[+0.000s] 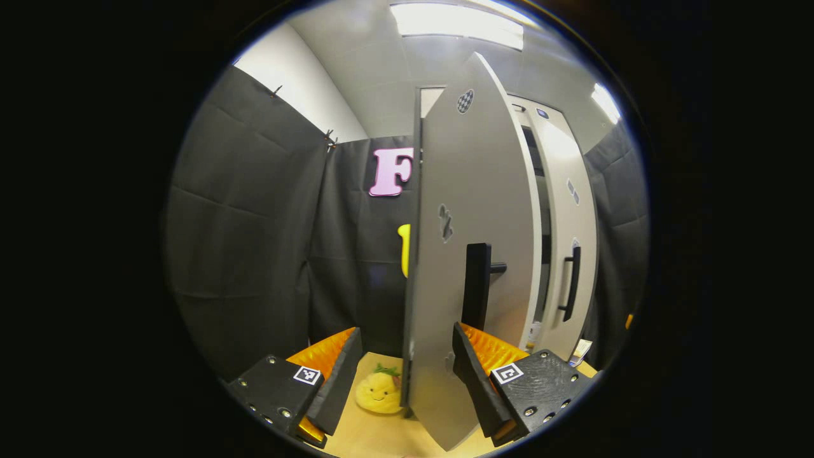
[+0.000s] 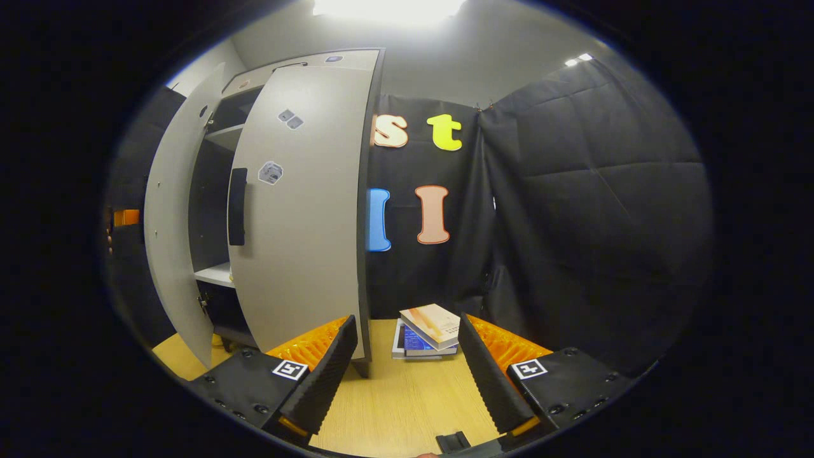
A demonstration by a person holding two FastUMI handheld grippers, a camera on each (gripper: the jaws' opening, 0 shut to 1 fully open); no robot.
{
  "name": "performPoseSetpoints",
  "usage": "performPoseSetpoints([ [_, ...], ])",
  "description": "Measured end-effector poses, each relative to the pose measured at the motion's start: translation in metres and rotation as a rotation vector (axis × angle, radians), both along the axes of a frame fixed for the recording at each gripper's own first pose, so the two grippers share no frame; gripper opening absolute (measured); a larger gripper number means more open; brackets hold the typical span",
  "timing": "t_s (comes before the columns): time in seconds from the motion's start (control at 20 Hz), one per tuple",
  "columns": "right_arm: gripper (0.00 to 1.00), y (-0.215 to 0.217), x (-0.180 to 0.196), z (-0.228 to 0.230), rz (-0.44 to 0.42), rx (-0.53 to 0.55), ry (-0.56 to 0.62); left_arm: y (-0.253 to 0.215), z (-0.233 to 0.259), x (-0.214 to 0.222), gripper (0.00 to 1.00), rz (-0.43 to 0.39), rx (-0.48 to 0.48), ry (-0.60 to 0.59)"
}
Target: Grab one shoe with the right hand and put it into the shoe cabinet, grab the other shoe with the left hand and put it into the shoe cabinet; then close the right door with the right hand and the left door with the left hand.
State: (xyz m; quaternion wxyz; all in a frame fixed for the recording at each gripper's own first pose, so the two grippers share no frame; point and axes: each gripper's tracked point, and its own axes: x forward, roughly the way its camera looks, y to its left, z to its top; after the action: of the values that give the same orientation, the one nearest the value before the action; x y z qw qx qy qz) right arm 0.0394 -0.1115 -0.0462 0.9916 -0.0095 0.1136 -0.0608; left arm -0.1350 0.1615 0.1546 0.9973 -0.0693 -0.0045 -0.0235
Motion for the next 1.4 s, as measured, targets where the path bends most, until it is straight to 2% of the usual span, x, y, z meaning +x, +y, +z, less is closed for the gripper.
performPoseSetpoints([
  [0.25,1.0,-0.024,-0.019,-0.003,-0.048,-0.008,0.013,-0.056,0.002,0.023,0.79,-0.074,-0.011,-0.007],
  [0.4,1.0,-0.039,-0.03,-0.005,-0.081,-0.006,0.018,-0.078,0.0,0.034,0.78,-0.083,-0.004,-0.014],
  [0.65,1.0,-0.052,-0.042,-0.007,-0.106,0.002,0.022,-0.083,-0.003,0.04,0.78,-0.085,-0.017,-0.015],
  [0.85,1.0,-0.048,-0.04,-0.004,-0.077,0.005,0.011,-0.085,-0.001,0.039,0.78,-0.08,-0.004,-0.013],
  [1.0,1.0,-0.04,-0.033,0.002,-0.031,0.007,-0.008,-0.078,0.006,0.024,0.78,-0.057,0.026,-0.04],
  [1.35,1.0,-0.001,-0.034,0.026,0.05,0.028,-0.064,-0.047,0.009,-0.062,0.78,-0.064,0.085,-0.055],
  [1.4,0.97,0.005,-0.037,0.03,0.058,0.026,-0.071,-0.039,0.011,-0.071,0.78,-0.062,0.095,-0.06],
])
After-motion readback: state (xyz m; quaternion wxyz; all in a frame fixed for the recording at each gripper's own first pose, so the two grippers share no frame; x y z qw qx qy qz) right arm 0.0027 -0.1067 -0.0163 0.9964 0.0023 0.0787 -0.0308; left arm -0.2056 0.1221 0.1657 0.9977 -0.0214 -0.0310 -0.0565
